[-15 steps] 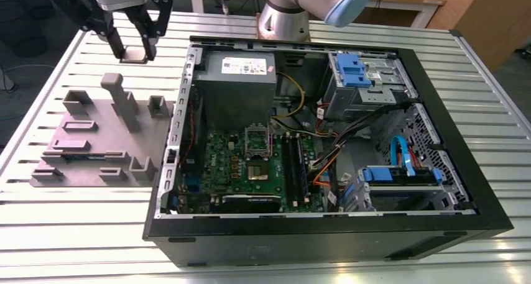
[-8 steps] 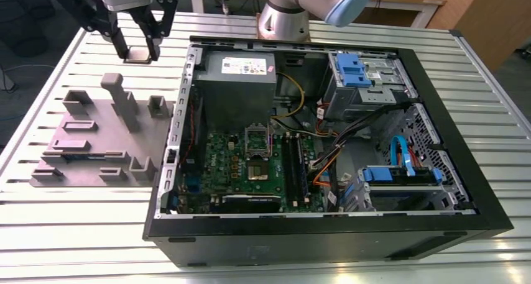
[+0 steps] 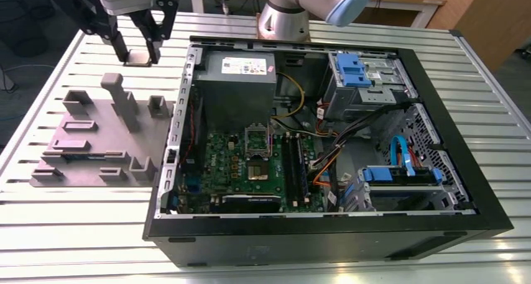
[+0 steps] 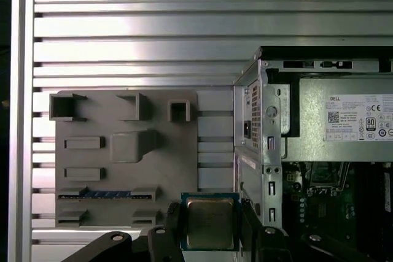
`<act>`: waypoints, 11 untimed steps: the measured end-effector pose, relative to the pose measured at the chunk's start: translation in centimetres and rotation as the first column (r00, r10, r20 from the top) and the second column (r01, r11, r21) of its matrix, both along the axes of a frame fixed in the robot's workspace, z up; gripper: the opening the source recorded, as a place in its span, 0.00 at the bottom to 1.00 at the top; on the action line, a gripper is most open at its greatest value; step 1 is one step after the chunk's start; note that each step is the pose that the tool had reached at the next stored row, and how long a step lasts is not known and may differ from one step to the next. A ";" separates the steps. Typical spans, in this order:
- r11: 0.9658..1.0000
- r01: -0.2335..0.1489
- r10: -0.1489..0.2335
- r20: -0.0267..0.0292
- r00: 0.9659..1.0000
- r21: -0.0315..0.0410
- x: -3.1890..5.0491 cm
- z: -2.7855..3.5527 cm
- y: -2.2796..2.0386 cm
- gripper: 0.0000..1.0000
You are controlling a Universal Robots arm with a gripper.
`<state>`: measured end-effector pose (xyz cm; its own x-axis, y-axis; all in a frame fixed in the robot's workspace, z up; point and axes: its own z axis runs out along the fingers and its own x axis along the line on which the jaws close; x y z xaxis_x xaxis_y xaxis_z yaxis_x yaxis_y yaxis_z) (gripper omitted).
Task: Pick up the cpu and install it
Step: 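Pick up the cpu and move it towards the insertion slot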
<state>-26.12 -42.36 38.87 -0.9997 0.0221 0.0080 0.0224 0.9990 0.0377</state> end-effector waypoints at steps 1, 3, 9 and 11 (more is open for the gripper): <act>1.000 0.000 0.000 0.000 1.000 0.000 0.23 0.00 -0.01 0.47; 1.000 0.000 0.000 0.000 1.000 0.000 0.89 -0.01 -0.01 0.47; 1.000 0.000 0.000 0.000 1.000 0.000 2.89 -0.04 -0.01 0.47; 1.000 0.000 0.000 0.000 1.000 0.000 3.48 -0.05 -0.01 0.47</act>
